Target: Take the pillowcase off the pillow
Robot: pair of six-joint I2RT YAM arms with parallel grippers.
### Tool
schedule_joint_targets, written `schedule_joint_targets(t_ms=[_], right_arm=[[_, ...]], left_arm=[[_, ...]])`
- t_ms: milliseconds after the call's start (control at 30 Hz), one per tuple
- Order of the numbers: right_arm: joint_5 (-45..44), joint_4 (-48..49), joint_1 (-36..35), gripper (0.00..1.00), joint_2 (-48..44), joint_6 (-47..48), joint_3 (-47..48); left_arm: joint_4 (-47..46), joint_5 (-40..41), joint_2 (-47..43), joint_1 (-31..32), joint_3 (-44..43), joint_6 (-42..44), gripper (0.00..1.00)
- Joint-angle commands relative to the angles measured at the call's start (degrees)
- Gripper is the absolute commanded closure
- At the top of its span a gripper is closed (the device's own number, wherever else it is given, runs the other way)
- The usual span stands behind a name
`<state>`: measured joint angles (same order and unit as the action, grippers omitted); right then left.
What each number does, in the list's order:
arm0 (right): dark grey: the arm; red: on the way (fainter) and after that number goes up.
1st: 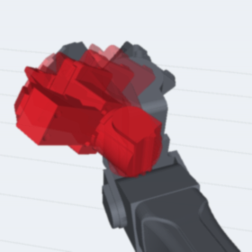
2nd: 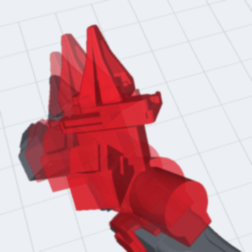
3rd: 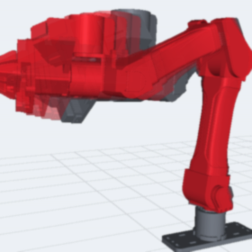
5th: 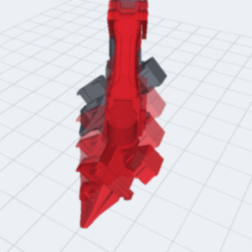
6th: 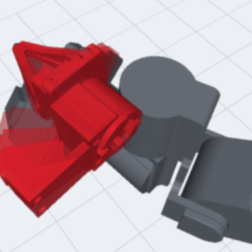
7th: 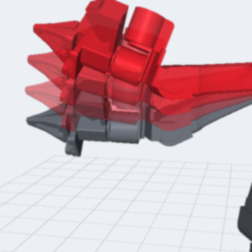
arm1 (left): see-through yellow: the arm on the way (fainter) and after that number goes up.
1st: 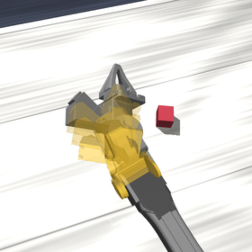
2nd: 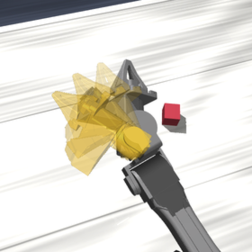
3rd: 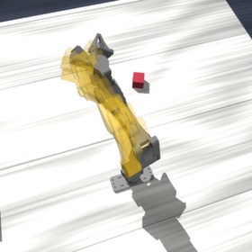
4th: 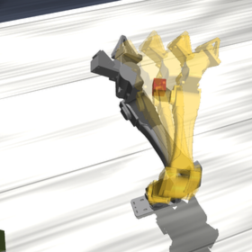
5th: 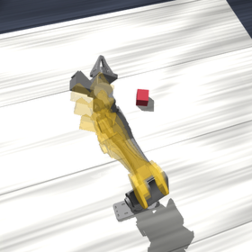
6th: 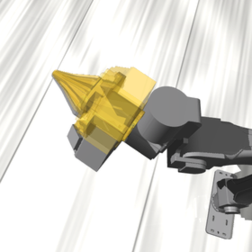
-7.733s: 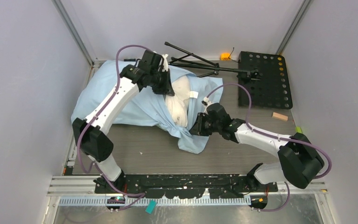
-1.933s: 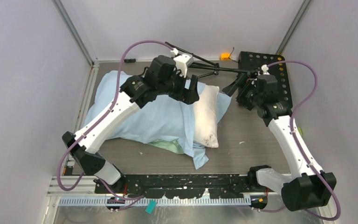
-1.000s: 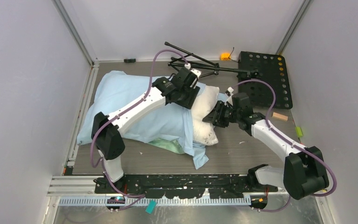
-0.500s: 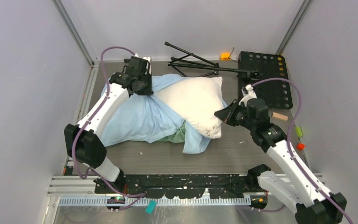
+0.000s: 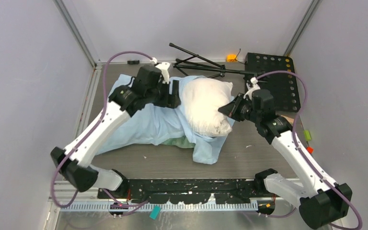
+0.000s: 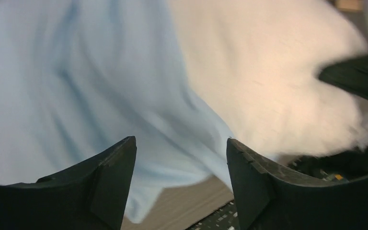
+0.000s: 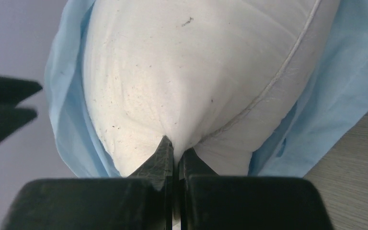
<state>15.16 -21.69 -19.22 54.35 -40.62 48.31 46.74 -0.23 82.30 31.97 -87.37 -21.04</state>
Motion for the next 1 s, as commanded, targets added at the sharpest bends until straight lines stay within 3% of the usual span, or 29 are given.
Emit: schedule_joint_targets(t_ms=[0, 133, 233, 467, 533, 567, 667, 733, 967], right_arm=[[3.2, 11.6, -0.4, 1.00, 3.1, -4.8, 7.8], [2.0, 15.7, -1.0, 1.00, 5.7, -8.7, 10.8], [0.9, 16.3, -1.2, 1.00, 7.0, -10.0, 12.7], [0.9, 18.4, -1.6, 1.00, 6.9, -13.6, 14.2], [0.4, 17.4, -1.6, 1.00, 6.5, -13.7, 15.1], [-0.3, 16.4, -1.5, 1.00, 6.1, -13.4, 15.7], [-5.6, 12.2, -1.6, 1.00, 4.5, -11.3, 17.7], [-9.5, 9.7, -1.5, 1.00, 3.3, -9.0, 19.1], [-30.4, -1.6, -0.7, 1.00, 0.6, -0.3, 25.4]], left_arm=[[-1.1, -4.3, -10.0, 9.4, 1.9, -5.1, 0.27], [-5.9, -3.0, -13.5, 18.8, 9.4, -12.6, 0.22], [-10.6, 3.2, -15.4, 24.4, 16.0, -16.5, 0.19], [-18.7, 10.2, -13.8, 25.3, 26.7, -18.8, 0.21], [-20.0, 12.3, -12.8, 25.1, 27.7, -17.9, 0.28], [-20.5, 13.1, -12.5, 24.8, 28.1, -17.3, 0.36], [-20.2, 14.7, -12.3, 21.8, 29.5, -16.1, 0.79], [-19.1, 14.4, -13.2, 18.0, 31.0, -15.8, 0.99], [-18.6, 8.4, -23.2, -1.0, 39.5, -13.2, 1.00]])
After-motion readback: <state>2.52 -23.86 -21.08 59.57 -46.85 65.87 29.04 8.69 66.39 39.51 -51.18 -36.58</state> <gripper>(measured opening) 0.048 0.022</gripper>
